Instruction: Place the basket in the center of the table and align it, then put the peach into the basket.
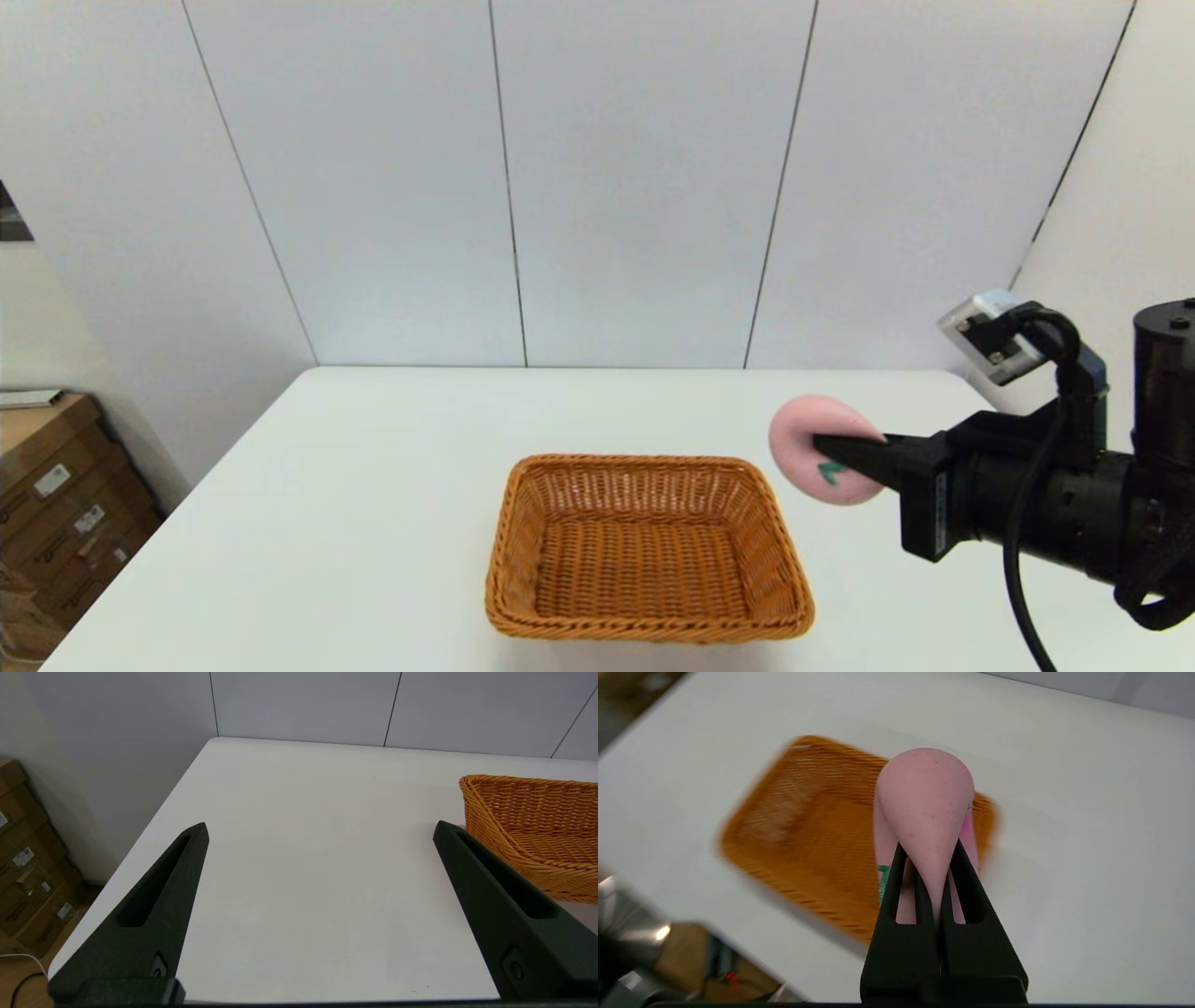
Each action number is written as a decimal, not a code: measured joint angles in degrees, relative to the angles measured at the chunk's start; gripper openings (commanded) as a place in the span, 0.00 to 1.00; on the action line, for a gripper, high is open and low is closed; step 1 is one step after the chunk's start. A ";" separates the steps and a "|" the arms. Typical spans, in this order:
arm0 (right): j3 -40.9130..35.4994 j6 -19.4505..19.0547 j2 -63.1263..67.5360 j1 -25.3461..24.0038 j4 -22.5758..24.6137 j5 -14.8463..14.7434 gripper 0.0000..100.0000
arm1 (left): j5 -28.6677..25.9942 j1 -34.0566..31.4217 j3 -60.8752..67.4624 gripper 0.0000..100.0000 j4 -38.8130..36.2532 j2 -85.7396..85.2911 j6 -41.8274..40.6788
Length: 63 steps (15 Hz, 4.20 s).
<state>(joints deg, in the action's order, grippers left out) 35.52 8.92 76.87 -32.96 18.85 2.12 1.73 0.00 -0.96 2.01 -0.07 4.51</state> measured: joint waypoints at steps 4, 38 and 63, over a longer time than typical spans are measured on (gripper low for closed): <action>4.85 0.13 5.60 -6.53 -0.13 0.46 0.00 | -0.05 0.00 0.00 1.00 -0.17 0.00 0.02; 8.00 -7.25 -5.62 8.13 -14.17 -20.39 1.00 | -0.02 0.00 0.04 1.00 -0.17 0.00 0.00; -19.30 -15.56 -63.45 33.71 -21.38 -11.15 1.00 | 0.00 0.00 0.11 1.00 -0.26 0.00 0.02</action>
<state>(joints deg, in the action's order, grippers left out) 16.23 -6.63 13.42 0.74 -2.54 -9.03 1.73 0.00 -0.85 1.76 -0.07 4.53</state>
